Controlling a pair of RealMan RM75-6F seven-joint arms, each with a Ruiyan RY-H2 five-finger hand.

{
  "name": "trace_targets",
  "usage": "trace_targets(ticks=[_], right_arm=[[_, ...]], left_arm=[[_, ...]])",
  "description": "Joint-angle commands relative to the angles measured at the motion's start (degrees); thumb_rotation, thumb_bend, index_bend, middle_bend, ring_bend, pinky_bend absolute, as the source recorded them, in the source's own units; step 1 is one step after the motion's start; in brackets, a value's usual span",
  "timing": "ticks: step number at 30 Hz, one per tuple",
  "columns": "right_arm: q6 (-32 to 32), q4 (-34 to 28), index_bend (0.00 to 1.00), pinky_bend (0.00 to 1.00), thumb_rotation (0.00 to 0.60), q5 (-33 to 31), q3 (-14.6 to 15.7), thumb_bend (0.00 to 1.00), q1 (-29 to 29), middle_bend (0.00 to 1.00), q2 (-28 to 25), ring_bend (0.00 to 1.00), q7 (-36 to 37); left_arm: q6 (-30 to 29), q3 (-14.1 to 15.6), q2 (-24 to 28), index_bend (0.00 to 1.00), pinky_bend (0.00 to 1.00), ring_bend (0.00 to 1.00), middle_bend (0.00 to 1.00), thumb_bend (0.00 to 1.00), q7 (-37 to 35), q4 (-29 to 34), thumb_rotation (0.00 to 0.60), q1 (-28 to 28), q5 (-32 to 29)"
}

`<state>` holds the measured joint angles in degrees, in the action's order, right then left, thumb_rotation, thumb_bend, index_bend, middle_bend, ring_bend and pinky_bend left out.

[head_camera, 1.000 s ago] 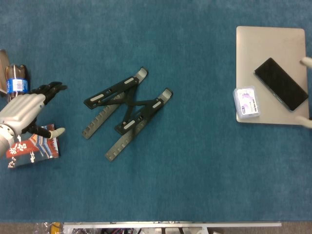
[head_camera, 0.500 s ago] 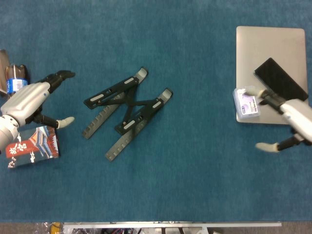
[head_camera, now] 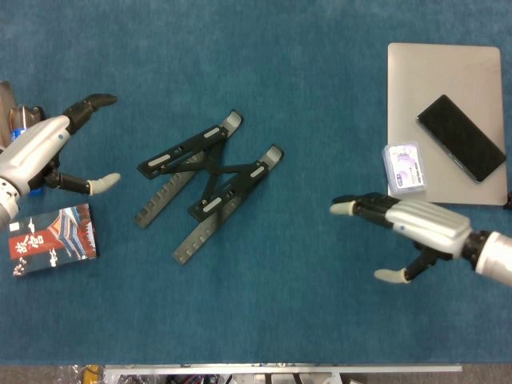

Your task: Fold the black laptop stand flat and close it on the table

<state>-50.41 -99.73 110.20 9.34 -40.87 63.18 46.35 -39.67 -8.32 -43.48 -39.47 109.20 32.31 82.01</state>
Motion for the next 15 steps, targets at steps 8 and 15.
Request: trace_targets(ticks=[8,15], right_arm=[[6.9,0.2,0.0,0.0,0.409,-3.4,-0.8,0.24,-5.6,0.0,6.5,0.0,-3.0],[10.9,2.7,0.0,0.0,0.405,-7.6,-3.1,0.24,-8.5,0.0,12.6,0.0,-7.7]], left_arm=[[-0.8,-0.2,1.1,0.0,0.09,0.0,0.03,0.25,-1.0,0.3,0.424,0.7,-0.2],[-1.6,-0.3,1.8,0.0,0.09,0.0,0.03,0.25,-1.8,0.3,0.423,0.8,-0.3]])
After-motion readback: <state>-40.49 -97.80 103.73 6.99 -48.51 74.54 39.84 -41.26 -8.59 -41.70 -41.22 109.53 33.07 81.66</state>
